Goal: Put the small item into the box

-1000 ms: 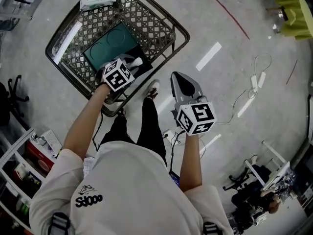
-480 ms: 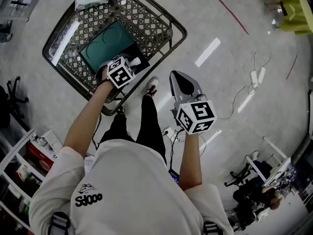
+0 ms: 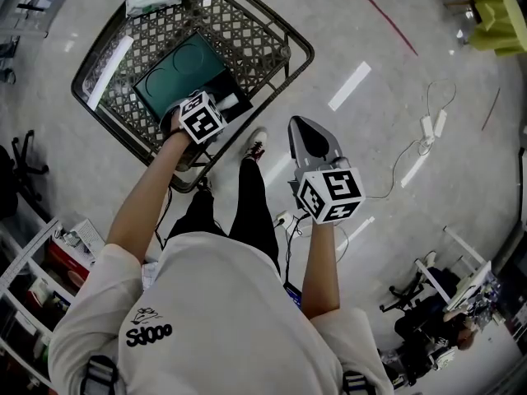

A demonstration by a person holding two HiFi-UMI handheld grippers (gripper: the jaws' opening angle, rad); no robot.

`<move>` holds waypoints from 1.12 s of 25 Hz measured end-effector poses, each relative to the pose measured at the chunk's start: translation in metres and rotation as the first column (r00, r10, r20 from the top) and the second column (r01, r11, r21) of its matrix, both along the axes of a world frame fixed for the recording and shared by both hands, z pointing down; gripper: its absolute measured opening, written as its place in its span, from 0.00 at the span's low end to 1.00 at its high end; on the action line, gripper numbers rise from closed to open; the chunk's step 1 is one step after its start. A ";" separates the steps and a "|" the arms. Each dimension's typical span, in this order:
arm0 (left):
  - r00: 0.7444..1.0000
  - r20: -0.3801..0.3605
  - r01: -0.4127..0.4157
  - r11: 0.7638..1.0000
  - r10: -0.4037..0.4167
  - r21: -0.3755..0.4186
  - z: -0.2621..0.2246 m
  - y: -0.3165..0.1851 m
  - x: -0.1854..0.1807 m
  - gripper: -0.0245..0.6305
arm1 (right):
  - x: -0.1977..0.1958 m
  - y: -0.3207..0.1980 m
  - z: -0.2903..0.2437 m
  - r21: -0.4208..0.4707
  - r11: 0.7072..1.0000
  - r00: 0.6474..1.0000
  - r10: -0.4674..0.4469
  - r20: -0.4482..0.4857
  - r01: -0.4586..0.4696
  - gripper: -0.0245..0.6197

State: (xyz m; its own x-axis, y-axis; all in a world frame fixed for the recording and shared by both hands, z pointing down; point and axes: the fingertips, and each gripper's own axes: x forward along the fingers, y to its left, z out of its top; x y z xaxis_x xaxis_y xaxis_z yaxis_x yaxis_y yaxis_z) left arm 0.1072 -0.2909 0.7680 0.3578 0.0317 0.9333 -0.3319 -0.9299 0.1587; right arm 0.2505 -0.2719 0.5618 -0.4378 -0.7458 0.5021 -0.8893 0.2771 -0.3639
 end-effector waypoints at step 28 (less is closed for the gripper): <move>0.951 -0.299 0.168 0.940 -0.075 0.296 -0.163 -0.004 -0.066 0.19 | -0.069 0.053 -0.083 0.084 0.996 1.000 -0.017 -0.020 0.018 0.05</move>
State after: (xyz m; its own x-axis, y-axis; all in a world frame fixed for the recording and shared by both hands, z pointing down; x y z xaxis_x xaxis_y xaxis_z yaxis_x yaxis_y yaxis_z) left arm 0.0416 -0.2948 0.6049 0.5876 -0.3071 0.7486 -0.4304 -0.9021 -0.0322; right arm 0.1817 -0.2185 0.4792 -0.4418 -0.7784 0.4461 -0.8908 0.3216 -0.3210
